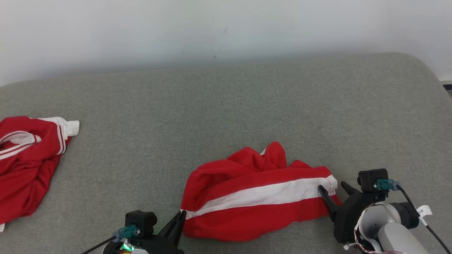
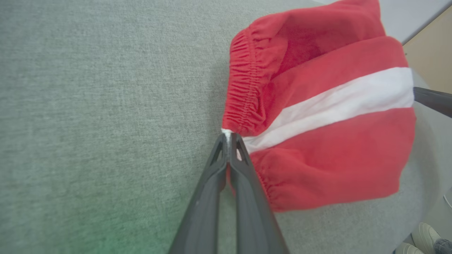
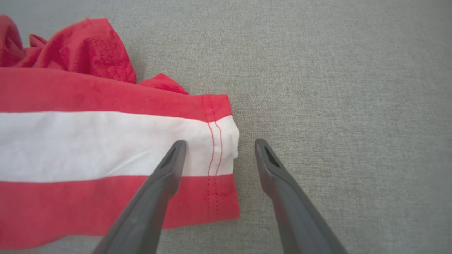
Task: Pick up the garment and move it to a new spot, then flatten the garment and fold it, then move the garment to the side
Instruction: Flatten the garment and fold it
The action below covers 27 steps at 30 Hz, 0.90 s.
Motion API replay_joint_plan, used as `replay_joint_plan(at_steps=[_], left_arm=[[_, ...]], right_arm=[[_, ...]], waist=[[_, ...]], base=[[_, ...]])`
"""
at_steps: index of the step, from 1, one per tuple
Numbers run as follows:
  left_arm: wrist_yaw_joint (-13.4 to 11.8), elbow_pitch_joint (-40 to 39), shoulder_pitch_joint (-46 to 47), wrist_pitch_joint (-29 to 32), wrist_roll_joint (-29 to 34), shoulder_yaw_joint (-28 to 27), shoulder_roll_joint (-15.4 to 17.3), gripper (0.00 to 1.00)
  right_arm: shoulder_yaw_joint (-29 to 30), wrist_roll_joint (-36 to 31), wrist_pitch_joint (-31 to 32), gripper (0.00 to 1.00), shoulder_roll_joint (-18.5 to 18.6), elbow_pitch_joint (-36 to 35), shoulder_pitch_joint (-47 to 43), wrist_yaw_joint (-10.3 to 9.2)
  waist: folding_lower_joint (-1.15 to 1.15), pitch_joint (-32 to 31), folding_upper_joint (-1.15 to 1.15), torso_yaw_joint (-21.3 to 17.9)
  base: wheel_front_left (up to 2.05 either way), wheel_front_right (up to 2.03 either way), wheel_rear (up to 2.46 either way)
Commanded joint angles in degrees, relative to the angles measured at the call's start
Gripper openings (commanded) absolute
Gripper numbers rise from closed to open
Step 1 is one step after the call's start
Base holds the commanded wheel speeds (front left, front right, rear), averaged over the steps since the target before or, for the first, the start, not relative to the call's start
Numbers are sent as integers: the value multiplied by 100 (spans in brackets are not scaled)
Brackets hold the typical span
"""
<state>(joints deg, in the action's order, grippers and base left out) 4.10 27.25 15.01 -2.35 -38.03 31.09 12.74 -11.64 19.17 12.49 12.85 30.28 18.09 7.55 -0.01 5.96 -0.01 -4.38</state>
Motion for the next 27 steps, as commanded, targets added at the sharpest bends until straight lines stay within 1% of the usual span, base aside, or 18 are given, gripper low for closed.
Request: replay_joint_plan(at_steps=[1,7,9,11,12,13,14,16,17,18,19,20,21,27], left_arm=[[35,15,82,-14,51,7,3,0],[21,40,167,-62,26,11,1,0],[24,52,173,-60,8,11,-2,0],[27,70,181,-70,-8,10,0,0],[27,70,181,-70,-8,10,0,0],[27,80,189,-77,-11,12,2,0],[31,92,212,-85,-18,18,5,0],[36,98,218,-87,-31,24,9,0],[37,105,219,-89,-34,29,11,0],[40,117,216,-91,-43,31,13,0],[42,126,205,-90,-53,32,16,0],[44,133,188,-100,-63,29,17,0],[44,138,167,-104,-76,27,21,0],[31,108,74,-188,-158,-23,38,0]], right_arm=[[-109,126,-16,100,56,87,100,-13],[-394,411,-143,100,93,267,213,-13],[-468,476,-165,98,111,314,254,-13],[-549,533,-206,85,118,359,311,-13],[-549,533,-206,85,118,359,311,-13],[-602,555,-256,67,119,362,343,-13],[-684,560,-348,44,154,412,376,-13],[-755,539,-424,49,172,453,400,-13],[-783,546,-457,49,170,475,409,-13],[-809,555,-499,47,165,494,413,-13],[-831,565,-519,40,155,514,412,-13],[-854,574,-551,28,143,536,407,-13],[-881,563,-571,0,141,545,403,-13],[-980,567,-690,0,130,439,303,-13]], waist=[[1,107,1,85],[1,182,1,109],[1,190,1,107],[1,193,1,105],[1,193,1,105],[1,194,1,104],[1,190,1,107],[1,176,1,109],[1,166,1,109],[1,150,1,107],[1,132,1,102],[1,109,1,94],[1,88,1,86],[1,-117,1,27]], base=[[0,0,0],[0,0,0],[0,0,0],[0,0,0],[0,0,0],[0,0,0],[0,0,0],[0,0,0],[0,0,0],[0,0,0],[0,0,0],[0,0,0],[0,0,0],[0,0,0]])
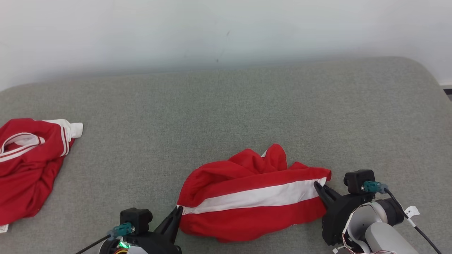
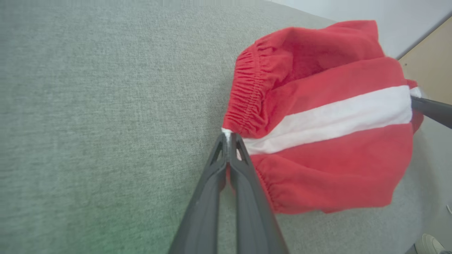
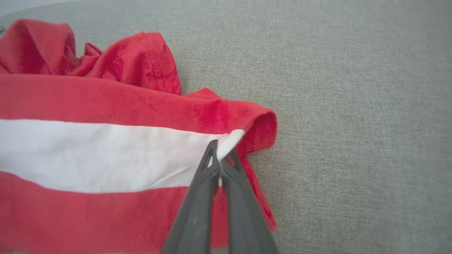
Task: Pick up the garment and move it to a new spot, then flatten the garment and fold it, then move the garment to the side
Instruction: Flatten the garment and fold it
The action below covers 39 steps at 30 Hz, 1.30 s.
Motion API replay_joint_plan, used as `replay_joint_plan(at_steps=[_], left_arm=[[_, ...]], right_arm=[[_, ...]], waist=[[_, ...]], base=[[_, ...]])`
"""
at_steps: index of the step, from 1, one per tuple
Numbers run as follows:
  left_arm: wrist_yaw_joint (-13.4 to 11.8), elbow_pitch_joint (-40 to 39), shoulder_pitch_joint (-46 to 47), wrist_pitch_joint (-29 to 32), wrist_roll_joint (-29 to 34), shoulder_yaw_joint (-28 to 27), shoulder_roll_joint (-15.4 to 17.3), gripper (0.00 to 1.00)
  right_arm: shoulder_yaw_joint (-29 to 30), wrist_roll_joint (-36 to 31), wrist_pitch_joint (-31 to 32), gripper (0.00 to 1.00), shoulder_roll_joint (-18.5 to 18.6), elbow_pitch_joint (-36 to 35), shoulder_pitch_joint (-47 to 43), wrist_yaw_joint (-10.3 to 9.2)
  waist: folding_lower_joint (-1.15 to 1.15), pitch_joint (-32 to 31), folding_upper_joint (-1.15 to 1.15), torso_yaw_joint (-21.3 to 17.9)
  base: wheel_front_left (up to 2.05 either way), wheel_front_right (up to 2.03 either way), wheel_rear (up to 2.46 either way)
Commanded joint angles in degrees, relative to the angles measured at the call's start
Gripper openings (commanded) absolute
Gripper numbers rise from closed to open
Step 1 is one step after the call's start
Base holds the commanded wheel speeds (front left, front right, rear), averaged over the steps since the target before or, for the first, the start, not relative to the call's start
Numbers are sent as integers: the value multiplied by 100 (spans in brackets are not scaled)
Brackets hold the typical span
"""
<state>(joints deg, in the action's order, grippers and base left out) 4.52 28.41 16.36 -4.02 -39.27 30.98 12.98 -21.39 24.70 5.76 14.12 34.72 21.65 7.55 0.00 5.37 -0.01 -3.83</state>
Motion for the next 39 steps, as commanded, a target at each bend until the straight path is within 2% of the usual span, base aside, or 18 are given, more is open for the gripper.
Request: replay_joint_plan(at_steps=[1,8,17,21,25,28,32,39], left_arm=[[-4,-19,-81,-46,-60,-32,7,0],[105,-292,-38,-192,-566,-325,-114,0],[186,-888,661,114,-1149,-767,53,0],[163,-1003,1115,310,-1318,-986,159,0],[117,-1007,1690,529,-1512,-1163,190,0],[74,-947,2168,715,-1717,-1349,173,0],[-19,-934,2722,858,-1825,-1507,232,0],[-276,-959,4012,862,-1694,-1854,498,0]], right_arm=[[-8,23,-30,0,16,-41,-73,-13],[48,116,-122,0,137,-468,-97,-13],[0,349,62,0,464,-1338,485,-13],[-264,551,206,0,655,-1663,950,-13],[-689,745,359,0,991,-1844,1575,-13],[-925,788,307,0,1097,-1842,2153,-13],[-1091,806,235,0,1097,-1703,2751,-13],[-1348,647,-241,0,808,-1188,4219,-13]], waist=[[0,-95,1,-41],[0,-414,1,-125],[0,-553,1,-258],[0,-488,1,-343],[0,-202,1,-394],[0,129,1,-485],[0,536,1,-581],[0,1564,1,-843]], base=[[0,0,0],[0,0,0],[0,0,0],[0,0,0],[0,0,0],[0,0,0],[0,0,0],[0,0,0]])
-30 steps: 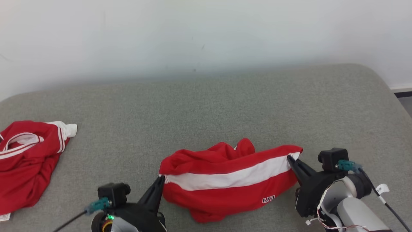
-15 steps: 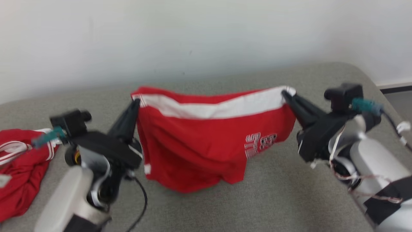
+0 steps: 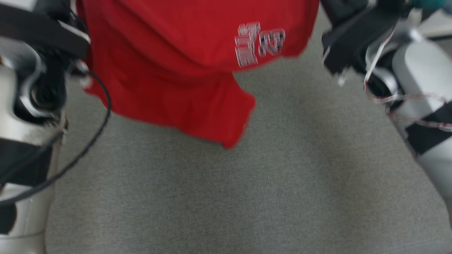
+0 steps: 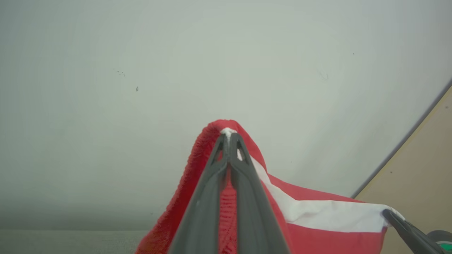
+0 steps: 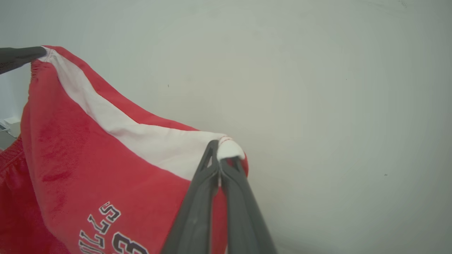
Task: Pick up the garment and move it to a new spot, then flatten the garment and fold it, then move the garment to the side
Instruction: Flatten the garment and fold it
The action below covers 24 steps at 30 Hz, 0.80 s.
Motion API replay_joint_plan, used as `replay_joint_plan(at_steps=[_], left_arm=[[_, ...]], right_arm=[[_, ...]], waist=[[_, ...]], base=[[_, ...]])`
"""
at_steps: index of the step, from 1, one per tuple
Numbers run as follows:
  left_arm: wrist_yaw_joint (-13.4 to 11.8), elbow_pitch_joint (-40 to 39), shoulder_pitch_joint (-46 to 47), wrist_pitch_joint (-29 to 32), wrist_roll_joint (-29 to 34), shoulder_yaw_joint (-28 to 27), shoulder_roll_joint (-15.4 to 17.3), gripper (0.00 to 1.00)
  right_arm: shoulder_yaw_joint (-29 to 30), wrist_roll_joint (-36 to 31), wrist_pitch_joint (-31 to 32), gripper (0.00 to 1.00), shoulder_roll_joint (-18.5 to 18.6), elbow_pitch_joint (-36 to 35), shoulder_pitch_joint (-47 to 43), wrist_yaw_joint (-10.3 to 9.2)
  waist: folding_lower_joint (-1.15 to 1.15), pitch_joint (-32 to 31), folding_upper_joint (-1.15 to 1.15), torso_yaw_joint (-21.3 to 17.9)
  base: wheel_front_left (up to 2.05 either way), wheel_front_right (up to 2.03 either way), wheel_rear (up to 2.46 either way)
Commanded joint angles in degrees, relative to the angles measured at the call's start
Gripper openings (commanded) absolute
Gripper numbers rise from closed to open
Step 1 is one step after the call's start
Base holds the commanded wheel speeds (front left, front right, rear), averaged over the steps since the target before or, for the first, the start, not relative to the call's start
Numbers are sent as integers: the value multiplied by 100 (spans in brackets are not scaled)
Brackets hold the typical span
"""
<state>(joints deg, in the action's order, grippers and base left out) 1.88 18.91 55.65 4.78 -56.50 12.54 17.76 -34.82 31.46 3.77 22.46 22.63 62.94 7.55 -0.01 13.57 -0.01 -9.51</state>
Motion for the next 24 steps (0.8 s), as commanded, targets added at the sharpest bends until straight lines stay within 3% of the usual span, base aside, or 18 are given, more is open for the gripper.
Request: replay_joint_plan(at_steps=[1,9,15,17,21,24], left_arm=[[-37,-14,238,-65,79,-35,36,0],[-153,19,1340,-641,434,-203,37,0],[-12,79,1804,-1347,499,-424,-92,0],[102,30,1912,-1566,461,-493,-146,0],[269,-28,1954,-1824,467,-598,-223,0],[377,-5,1716,-1885,415,-522,-349,0]], right_arm=[[2,-72,-176,0,-61,139,299,-13],[440,-627,-1299,0,-376,950,1676,-13],[1225,-1456,-1822,0,-561,1312,2421,-14],[1675,-1944,-1891,0,-601,1198,2605,-14],[2419,-2929,-1888,0,-795,276,2342,-14],[2480,-3342,-1888,0,-891,65,1993,-14]], waist=[[1,856,1,-298],[1,1575,1,-345],[1,1795,1,-255],[1,1859,1,-216],[1,1996,1,-126],[1,2084,1,-80]], base=[[0,0,0],[0,0,0],[0,0,0],[0,0,0],[0,0,0],[0,0,0]])
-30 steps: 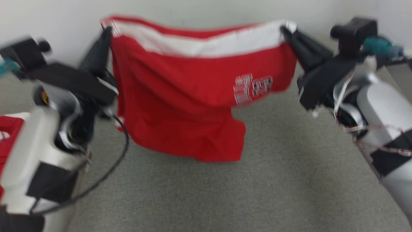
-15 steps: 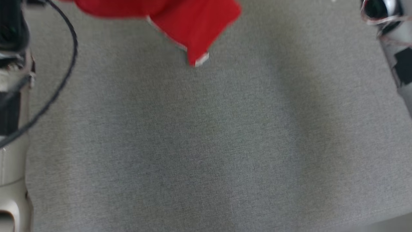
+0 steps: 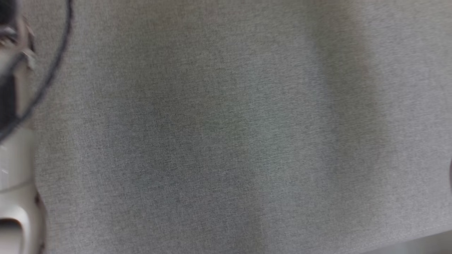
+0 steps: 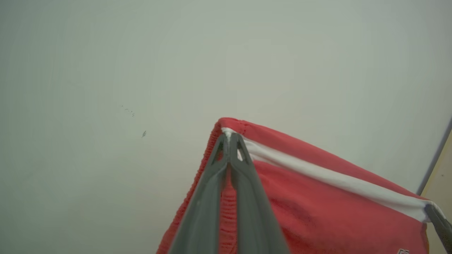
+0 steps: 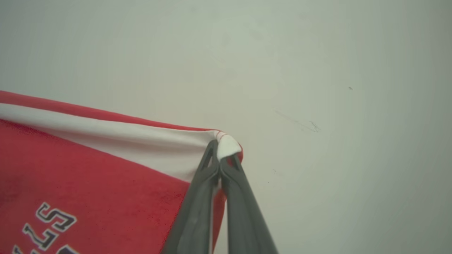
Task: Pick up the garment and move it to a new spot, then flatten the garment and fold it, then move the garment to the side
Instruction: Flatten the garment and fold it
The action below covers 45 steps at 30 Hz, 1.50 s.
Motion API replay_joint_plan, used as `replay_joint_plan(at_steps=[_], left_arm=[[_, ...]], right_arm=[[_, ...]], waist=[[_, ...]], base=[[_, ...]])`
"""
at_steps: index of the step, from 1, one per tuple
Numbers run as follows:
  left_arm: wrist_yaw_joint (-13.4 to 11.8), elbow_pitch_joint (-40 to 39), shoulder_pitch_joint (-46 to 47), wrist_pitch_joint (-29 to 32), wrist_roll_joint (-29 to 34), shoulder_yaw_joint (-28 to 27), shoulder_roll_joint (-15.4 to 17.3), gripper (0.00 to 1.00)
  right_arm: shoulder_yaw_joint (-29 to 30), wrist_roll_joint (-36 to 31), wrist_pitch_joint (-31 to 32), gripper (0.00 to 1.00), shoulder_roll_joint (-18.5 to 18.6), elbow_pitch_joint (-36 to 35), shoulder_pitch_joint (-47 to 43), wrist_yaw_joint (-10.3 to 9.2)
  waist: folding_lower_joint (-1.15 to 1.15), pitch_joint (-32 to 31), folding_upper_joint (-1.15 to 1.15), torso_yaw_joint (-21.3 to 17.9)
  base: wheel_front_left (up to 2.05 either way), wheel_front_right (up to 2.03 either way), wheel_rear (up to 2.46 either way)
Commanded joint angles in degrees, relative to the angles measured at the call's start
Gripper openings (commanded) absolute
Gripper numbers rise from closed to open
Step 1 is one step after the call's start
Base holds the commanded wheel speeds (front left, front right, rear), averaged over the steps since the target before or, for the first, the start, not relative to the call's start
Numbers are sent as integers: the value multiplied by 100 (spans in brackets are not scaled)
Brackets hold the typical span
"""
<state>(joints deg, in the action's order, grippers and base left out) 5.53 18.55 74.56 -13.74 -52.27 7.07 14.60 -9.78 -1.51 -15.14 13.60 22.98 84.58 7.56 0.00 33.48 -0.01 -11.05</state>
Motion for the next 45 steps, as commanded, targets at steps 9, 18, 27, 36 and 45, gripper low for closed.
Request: replay_joint_plan(at_steps=[9,18,27,36,45], left_arm=[[192,-67,-1341,-59,-226,508,-29,0],[196,-834,-2985,37,-652,1008,360,0],[193,-1222,-4809,-38,-1020,1689,482,0],[193,-914,-5901,-104,-947,2178,486,0],[126,-599,-6517,-140,-539,2194,492,0]], right_arm=[[-1092,53,0,0,452,9,-1116,-15],[-1992,715,21,0,1297,-570,-2308,-15],[-1967,1483,807,0,1897,-1205,-3857,-15],[-1088,2184,1970,0,1935,-1818,-5898,-15],[-649,2648,3256,0,1856,-2686,-7671,-15]], waist=[[0,122,1,224],[0,-491,1,422],[0,-1410,1,549],[0,-2237,1,599],[0,-2826,1,561]], base=[[0,0,0],[0,0,0],[0,0,0],[0,0,0],[0,0,0]])
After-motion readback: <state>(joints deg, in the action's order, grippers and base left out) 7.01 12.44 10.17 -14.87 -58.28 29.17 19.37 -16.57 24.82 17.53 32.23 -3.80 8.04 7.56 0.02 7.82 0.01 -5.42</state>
